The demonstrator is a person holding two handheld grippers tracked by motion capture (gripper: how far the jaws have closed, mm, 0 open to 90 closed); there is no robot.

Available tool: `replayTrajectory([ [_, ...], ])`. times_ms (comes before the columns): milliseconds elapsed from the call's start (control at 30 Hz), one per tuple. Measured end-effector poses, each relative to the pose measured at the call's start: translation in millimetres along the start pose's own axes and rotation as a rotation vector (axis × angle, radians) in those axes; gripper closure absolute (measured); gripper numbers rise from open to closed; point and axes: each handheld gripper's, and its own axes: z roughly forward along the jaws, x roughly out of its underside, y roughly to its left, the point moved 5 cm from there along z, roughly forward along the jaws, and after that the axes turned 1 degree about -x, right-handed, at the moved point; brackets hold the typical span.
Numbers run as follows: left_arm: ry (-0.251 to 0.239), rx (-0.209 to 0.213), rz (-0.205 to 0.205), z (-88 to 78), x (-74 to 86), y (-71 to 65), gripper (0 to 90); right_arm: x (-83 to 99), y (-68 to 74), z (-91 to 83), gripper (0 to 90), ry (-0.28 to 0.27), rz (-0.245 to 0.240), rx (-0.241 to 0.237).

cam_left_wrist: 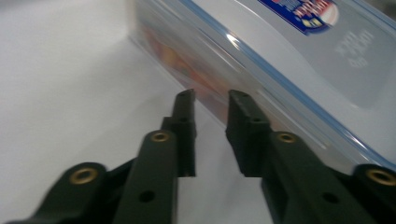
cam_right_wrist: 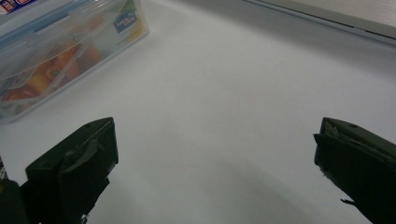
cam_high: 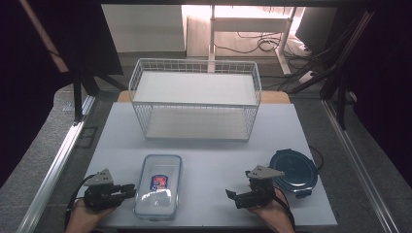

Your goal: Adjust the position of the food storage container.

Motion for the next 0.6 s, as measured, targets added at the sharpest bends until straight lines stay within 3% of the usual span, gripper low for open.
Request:
replayTrajectory([
  [167, 0.021, 0.037, 0.012, 1.5, 0.5, -4.5, 86.4, 2.4, 0.4, 2.1, 3.4, 0.035, 0.016, -0.004],
  [300, 0.023, 0.071, 0.007, 4.0, -0.5, -8.2, 88.8, 3.9, 1.2, 3.1, 8.0, 0.056, 0.027, -0.009],
  [400, 0.032, 0.093, 0.028, 9.3, -3.5, -15.9, 88.8, -0.7, 7.4, -1.7, 24.5, 0.049, 0.024, -0.041],
  [600, 0.046, 0.165, 0.049, 22.0, -9.8, -32.2, 89.7, -6.0, 14.3, -7.2, 39.0, 0.036, -0.011, -0.033],
])
